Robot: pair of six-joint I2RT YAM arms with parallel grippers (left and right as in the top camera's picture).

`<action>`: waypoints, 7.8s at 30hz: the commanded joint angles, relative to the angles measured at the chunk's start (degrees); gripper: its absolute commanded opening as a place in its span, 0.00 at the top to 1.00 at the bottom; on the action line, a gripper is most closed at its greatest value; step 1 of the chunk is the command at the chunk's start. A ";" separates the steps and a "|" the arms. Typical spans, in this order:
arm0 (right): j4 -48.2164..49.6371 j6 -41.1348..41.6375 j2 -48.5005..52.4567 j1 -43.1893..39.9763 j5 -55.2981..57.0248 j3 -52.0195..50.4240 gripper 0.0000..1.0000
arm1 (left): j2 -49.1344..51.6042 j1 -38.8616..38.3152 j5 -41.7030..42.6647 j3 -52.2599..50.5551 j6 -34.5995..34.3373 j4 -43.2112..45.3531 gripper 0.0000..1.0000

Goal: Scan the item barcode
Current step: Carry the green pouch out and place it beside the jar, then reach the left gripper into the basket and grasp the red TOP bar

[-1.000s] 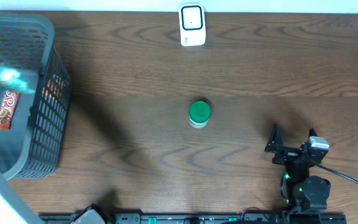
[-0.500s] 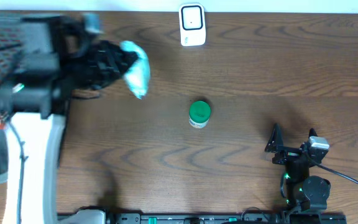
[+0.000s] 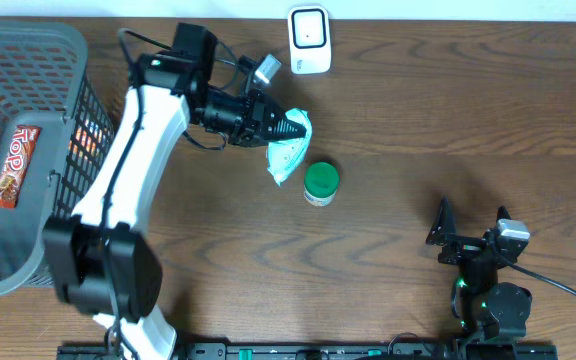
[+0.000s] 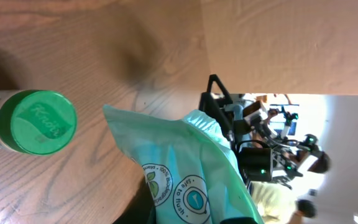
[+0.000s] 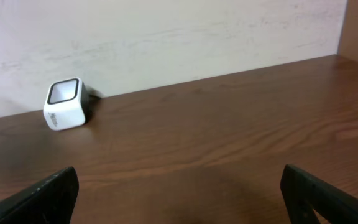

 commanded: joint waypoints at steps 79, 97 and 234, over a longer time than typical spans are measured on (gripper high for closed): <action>-0.22 -0.83 -0.31 0.48 -0.07 -0.09 0.01 | -17.35 5.05 -33.07 -14.75 -11.15 18.82 0.02; -0.22 -0.83 -0.31 0.48 -0.07 -0.09 0.01 | -49.88 22.16 -98.38 -7.43 -38.86 14.93 0.02; -0.22 -0.83 -0.31 0.48 -0.07 -0.09 0.01 | -36.37 23.12 -35.36 -9.79 -15.37 26.21 0.93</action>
